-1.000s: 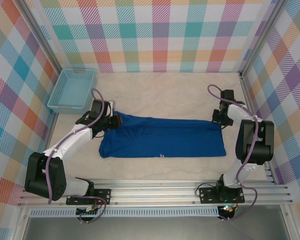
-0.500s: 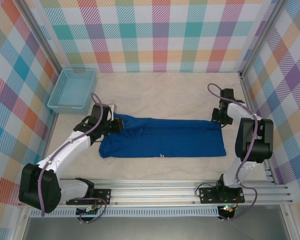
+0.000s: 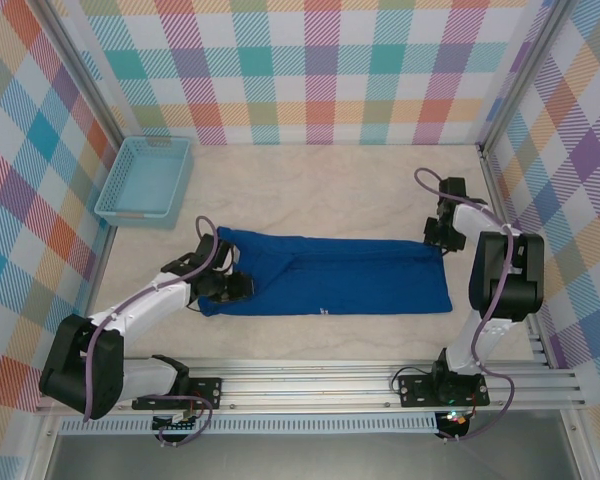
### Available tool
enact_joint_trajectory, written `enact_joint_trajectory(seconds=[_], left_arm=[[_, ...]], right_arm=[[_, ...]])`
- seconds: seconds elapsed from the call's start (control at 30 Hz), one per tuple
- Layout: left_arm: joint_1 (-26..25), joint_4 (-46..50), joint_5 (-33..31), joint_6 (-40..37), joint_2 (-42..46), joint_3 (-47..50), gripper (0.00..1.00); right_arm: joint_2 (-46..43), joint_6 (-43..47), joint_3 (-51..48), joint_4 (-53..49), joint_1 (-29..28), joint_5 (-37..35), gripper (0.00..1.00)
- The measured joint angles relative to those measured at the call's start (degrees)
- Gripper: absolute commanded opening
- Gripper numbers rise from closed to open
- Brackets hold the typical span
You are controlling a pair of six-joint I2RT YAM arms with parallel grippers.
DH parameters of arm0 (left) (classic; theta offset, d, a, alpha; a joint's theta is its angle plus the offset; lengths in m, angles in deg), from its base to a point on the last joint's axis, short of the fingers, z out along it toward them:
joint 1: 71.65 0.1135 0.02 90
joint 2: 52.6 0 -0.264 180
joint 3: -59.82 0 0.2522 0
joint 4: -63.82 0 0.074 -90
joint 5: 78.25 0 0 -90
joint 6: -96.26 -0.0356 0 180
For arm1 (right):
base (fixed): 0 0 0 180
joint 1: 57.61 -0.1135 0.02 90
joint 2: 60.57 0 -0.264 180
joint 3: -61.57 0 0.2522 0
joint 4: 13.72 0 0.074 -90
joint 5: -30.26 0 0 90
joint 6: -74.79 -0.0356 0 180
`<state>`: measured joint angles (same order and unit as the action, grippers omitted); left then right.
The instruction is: Fold the inside-out t-shirt
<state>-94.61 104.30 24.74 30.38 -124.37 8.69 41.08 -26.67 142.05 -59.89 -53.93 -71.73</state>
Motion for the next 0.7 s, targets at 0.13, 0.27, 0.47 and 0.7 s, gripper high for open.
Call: enact_joint_trajectory(seconds=[0.13, 0.27, 0.47, 0.7], left_arm=[[-0.1, 2.2, -0.4, 0.3, 0.1, -1.0, 0.56], [-0.2, 0.3, -2.3, -2.4, -3.6, -7.3, 0.63], [-0.2, -6.3, -4.5, -10.5, -20.0, -19.2, 0.64], [-0.2, -7.3, -2.6, -16.5, -30.1, -25.1, 0.55]], right_arm=[[-4.9, -0.1, -0.1, 0.6, -0.7, 3.6, 0.48], [-8.7, 0.0, 0.1, 1.8, -3.8, 5.4, 0.49], [-8.0, 0.1, 0.5, 2.2, -7.3, 8.5, 0.49], [-6.6, 0.1, 0.8, 2.2, -7.4, 9.7, 0.49]])
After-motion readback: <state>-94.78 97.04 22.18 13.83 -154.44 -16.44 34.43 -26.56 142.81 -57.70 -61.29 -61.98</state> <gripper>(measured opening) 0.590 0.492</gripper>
